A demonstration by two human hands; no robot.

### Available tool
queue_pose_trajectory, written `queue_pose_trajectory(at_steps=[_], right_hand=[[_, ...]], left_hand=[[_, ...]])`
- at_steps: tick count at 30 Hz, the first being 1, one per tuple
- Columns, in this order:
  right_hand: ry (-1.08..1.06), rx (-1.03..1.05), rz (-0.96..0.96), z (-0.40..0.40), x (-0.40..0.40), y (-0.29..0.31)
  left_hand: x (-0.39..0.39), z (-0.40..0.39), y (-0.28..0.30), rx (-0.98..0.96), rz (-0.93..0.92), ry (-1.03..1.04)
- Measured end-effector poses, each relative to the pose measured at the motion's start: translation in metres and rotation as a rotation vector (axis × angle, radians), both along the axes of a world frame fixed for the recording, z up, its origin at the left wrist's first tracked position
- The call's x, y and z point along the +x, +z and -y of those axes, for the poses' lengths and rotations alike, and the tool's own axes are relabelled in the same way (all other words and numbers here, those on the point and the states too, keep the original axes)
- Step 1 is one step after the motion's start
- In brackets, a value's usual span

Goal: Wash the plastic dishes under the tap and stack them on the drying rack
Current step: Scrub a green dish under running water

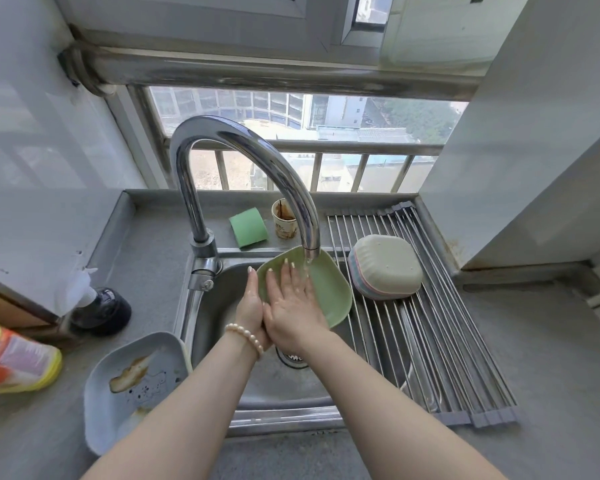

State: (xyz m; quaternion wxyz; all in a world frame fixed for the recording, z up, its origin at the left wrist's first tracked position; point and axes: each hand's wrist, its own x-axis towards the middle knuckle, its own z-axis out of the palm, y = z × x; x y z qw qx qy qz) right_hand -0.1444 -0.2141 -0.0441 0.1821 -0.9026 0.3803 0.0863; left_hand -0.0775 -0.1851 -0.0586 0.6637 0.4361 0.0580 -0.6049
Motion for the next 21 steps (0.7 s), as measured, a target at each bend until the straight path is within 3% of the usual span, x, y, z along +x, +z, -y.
queue_pose_trajectory(at_steps=[6, 12, 17, 21], right_hand=[[0.124, 0.215, 0.201, -0.005, -0.003, -0.005], [0.130, 0.392, 0.394, -0.014, -0.022, -0.005], [0.169, 0.286, 0.446, -0.020, -0.050, -0.021], [0.153, 0.141, 0.475, -0.007, -0.064, -0.028]], left_hand=[[0.011, 0.004, 0.005, 0.078, 0.132, -0.028], [0.028, 0.008, 0.007, 0.213, 0.567, 0.000], [0.030, 0.009, 0.022, 0.294, 0.929, -0.059], [0.035, 0.008, 0.025, 0.378, 1.050, -0.055]])
